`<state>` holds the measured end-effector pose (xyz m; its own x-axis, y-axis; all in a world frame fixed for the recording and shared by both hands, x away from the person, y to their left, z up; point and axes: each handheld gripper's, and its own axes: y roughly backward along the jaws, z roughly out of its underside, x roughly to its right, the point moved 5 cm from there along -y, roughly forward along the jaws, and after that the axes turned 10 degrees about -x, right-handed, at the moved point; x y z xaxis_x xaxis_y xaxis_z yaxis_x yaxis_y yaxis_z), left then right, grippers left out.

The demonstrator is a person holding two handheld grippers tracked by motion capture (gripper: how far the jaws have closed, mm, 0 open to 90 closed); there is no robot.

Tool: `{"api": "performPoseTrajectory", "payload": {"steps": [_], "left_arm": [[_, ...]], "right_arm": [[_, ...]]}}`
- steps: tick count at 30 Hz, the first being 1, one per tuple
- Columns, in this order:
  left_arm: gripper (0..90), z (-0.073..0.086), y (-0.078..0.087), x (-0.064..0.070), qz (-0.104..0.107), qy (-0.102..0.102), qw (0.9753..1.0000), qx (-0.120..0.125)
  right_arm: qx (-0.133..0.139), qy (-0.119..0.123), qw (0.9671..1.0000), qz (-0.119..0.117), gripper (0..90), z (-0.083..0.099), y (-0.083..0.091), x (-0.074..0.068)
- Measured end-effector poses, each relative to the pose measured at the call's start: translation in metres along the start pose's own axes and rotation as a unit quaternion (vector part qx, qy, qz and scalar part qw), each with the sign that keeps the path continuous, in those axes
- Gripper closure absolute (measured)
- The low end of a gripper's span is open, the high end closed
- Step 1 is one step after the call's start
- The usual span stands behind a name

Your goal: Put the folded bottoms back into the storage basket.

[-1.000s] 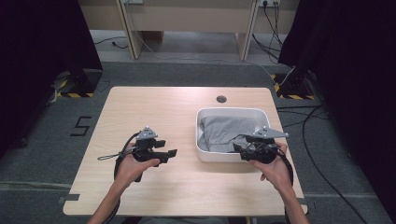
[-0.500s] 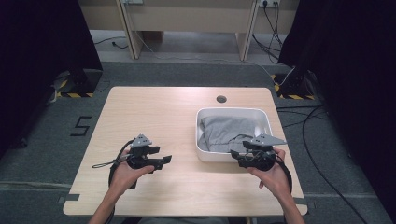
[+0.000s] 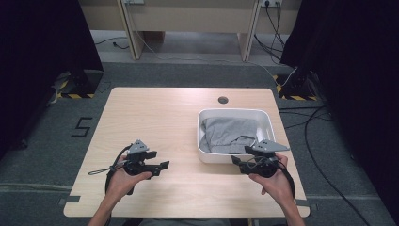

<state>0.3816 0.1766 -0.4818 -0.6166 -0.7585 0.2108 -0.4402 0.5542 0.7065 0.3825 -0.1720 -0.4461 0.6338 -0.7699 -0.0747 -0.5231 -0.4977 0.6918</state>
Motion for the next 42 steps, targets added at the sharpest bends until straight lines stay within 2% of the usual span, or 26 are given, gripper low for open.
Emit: {"api": "performPoseTrajectory", "payload": {"steps": [4,8,13,19,29,34,42], "left_arm": [[26.8,0.004,0.000,0.000,0.001,0.002,1.0000,-0.001],[22.9,0.006,0.001,0.000,-0.006,0.006,1.0000,-0.001],[21.7,0.009,0.002,0.002,-0.007,0.000,1.0000,0.001],[21.3,0.020,0.001,0.005,-0.007,-0.007,0.9999,-0.004],[21.0,0.036,-0.003,0.000,-0.013,0.000,0.9999,-0.010],[21.0,0.044,-0.006,-0.003,-0.020,0.003,0.9997,-0.015],[21.0,0.056,-0.011,-0.012,-0.033,0.010,0.9992,-0.018]], "right_arm": [[0.002,0.002,1.0000,0.000,32.0,0.003,0.001,-0.004],[0.001,0.003,1.0000,-0.001,31.3,0.005,0.003,-0.008],[0.005,0.007,1.0000,-0.004,30.6,0.008,0.007,-0.014],[0.003,0.009,0.9999,-0.007,30.1,0.020,0.009,-0.020],[-0.002,0.013,0.9999,0.000,29.6,0.040,0.013,-0.030],[-0.008,0.000,1.0000,0.000,29.5,0.051,0.005,-0.025],[-0.019,-0.014,0.9996,0.017,29.5,0.071,-0.009,-0.012]]}}
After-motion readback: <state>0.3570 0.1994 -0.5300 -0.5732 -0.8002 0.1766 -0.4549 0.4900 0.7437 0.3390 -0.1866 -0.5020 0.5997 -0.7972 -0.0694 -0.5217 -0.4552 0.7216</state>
